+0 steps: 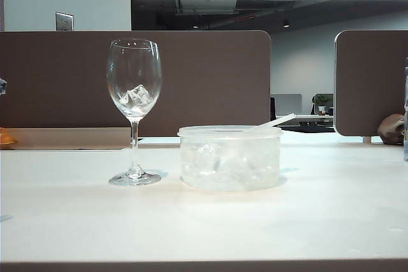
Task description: Pick up an ice shovel filled with ice cubes and pour the ice from the shovel into the glass.
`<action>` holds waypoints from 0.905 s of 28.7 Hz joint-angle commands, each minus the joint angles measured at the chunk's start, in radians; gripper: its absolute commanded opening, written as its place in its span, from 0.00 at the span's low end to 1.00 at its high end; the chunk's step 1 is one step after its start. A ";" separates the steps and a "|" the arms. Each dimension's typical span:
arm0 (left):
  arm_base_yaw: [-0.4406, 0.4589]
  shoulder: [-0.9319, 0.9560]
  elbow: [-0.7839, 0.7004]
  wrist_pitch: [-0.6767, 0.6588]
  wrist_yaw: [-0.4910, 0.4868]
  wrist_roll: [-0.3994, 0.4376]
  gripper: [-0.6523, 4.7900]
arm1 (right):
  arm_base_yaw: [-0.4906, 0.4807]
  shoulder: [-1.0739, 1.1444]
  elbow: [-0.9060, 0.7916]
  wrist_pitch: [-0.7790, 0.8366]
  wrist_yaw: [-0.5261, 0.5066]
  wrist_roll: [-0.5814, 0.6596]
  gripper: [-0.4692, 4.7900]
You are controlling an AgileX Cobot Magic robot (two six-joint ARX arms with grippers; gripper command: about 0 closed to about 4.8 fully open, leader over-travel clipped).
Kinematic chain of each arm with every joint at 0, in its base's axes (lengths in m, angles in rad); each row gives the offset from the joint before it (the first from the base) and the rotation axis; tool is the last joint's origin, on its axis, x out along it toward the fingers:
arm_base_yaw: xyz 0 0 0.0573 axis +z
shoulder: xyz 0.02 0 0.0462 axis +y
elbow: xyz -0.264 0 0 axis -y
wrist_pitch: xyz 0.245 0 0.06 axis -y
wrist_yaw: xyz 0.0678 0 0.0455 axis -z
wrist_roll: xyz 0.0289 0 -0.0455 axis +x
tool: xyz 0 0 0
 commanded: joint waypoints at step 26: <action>0.001 0.001 0.002 0.013 0.003 0.001 0.17 | -0.062 -0.105 -0.007 -0.075 -0.021 0.006 0.09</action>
